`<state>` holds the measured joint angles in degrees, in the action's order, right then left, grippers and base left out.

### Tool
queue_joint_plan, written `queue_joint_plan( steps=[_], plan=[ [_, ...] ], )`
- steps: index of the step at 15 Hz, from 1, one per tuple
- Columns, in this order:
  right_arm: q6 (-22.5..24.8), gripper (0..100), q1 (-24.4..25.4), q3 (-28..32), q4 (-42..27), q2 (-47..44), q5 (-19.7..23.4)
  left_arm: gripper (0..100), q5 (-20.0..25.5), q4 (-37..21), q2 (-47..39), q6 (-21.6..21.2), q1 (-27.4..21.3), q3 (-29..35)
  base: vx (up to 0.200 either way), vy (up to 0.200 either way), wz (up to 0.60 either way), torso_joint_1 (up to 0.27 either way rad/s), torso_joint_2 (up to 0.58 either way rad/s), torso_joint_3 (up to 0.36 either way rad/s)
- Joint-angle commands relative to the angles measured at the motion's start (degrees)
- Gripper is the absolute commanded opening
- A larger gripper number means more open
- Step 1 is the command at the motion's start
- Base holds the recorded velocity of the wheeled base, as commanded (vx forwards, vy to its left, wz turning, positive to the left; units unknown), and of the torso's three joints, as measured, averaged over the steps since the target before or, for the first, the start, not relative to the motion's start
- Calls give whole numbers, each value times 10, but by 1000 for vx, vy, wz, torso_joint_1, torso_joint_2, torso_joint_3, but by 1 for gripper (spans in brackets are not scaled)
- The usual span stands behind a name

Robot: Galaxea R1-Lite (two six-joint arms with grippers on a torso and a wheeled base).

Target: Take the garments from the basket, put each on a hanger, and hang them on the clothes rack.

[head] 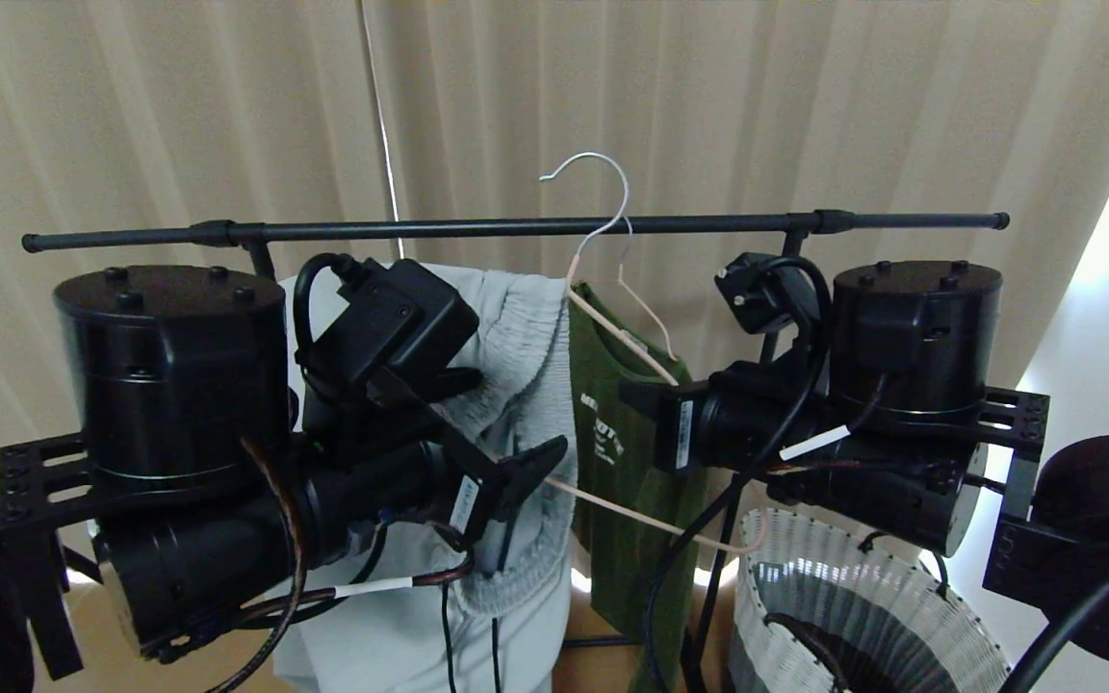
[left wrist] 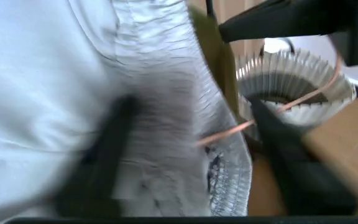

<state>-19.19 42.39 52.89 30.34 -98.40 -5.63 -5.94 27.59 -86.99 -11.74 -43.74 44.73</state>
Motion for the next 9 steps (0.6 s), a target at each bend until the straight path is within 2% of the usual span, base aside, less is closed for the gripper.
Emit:
queue_joint_plan(
  steps=[1, 2, 5, 9],
  plan=[
    [1, 0, -3, 0, -1, 7, 0, 100, 0, 2, 8, -1, 0, -10, 0, 0, 0, 0, 0, 0],
    [20, 0, -23, -1, -1, 9, -1, 100, 0, 51, 16, -9, -2, -41, 0, 0, 0, 0, 0, 0],
    [54, 0, -62, -22, 0, 23, 0, 100, 1, 119, 29, -9, -8, -83, 0, 0, 0, 0, 0, 0],
    [91, 0, -92, -60, 1, 60, 4, 100, 2, 125, 58, -24, -12, -75, 0, 0, 0, 0, 0, 0]
  ],
)
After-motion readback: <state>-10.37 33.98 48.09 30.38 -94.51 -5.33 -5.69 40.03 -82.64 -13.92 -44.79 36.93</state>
